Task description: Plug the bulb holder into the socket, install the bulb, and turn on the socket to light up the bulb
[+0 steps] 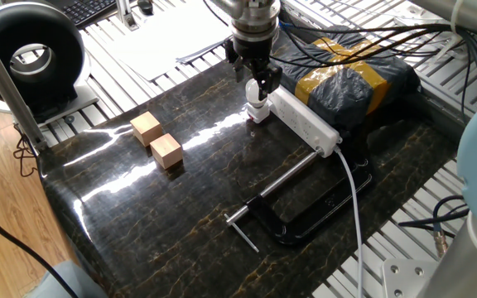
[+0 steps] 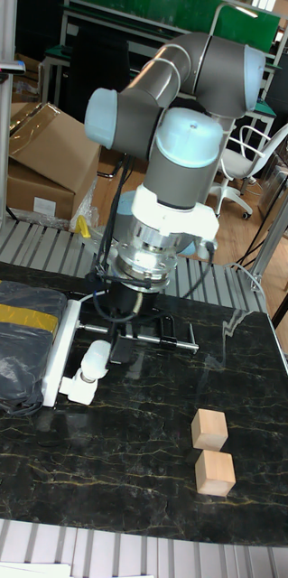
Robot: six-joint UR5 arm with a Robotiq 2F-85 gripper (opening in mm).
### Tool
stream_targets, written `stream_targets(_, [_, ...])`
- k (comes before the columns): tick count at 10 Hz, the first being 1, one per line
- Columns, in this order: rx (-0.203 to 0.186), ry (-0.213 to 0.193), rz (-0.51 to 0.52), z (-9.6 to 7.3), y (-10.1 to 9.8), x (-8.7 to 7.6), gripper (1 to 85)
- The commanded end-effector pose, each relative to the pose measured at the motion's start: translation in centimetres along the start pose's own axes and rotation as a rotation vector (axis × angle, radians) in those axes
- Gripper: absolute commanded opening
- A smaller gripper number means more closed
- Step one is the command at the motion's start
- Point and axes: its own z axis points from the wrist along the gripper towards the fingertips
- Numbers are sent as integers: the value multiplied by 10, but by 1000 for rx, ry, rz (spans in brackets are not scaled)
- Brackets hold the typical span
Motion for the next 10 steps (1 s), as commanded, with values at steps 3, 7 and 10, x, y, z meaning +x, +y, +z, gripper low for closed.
stream_targets(3, [-40, 77, -229, 1, 13, -3, 683])
stream_targets(7, [-5, 128, -315, -1, 5, 4, 683])
stream_targets(10, [20, 147, -340, -1, -3, 15, 663])
